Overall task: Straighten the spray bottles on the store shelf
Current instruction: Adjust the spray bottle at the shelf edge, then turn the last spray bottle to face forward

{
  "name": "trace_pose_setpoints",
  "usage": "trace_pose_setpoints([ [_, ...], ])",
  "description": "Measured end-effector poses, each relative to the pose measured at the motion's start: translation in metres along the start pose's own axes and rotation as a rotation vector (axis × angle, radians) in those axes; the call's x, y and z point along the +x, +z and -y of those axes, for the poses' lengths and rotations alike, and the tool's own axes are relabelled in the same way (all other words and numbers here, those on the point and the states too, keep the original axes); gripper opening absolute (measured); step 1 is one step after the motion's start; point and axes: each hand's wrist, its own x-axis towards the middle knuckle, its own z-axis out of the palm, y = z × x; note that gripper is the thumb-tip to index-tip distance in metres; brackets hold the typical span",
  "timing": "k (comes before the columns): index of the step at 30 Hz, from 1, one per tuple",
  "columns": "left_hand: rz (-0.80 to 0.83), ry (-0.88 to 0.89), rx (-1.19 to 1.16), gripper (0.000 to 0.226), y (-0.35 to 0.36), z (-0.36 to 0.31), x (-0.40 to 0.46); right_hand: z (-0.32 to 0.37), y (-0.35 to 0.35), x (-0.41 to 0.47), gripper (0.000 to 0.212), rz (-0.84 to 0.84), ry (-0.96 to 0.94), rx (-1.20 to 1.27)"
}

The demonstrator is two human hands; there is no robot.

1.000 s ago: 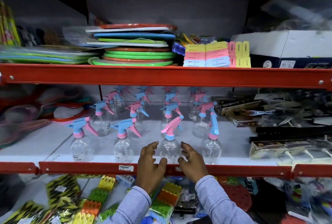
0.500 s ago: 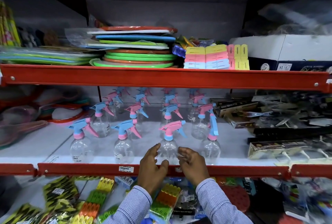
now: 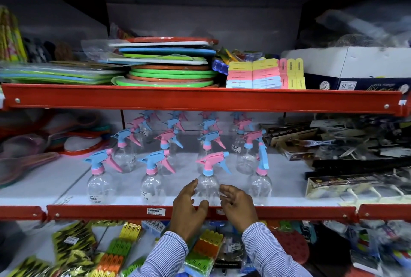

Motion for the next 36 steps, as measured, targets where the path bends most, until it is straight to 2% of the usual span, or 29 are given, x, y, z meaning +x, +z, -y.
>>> trace_pose_setpoints([
  [9,-0.005,0.007,0.008,0.059,-0.001,0.002,0.001,-0.001,0.001,-0.001,0.049,0.022,-0.009,-0.015],
  [12,-0.056,0.045,0.019,0.058,-0.002,0.001,-0.004,-0.002,-0.001,-0.006,0.05,-0.003,-0.027,-0.009],
  [15,-0.129,0.125,0.015,0.049,-0.004,-0.003,-0.011,-0.005,-0.008,-0.02,0.045,-0.113,-0.077,0.014],
  [19,-0.152,0.235,0.019,0.037,0.004,-0.012,-0.019,-0.014,-0.028,-0.04,0.039,-0.378,-0.124,0.034],
  [22,-0.085,0.286,-0.001,0.037,0.025,-0.02,-0.021,-0.023,-0.05,-0.045,0.036,-0.541,-0.106,0.032],
  [26,0.124,0.302,0.052,0.046,0.064,-0.03,-0.02,-0.038,-0.08,-0.042,0.031,-0.614,-0.088,0.046],
  [29,0.191,0.249,0.085,0.053,0.089,-0.033,-0.018,-0.049,-0.098,-0.027,0.035,-0.557,-0.072,0.062],
  [36,0.052,0.115,0.061,0.05,0.12,-0.051,-0.016,-0.063,-0.119,0.016,0.058,-0.004,-0.037,-0.046],
])
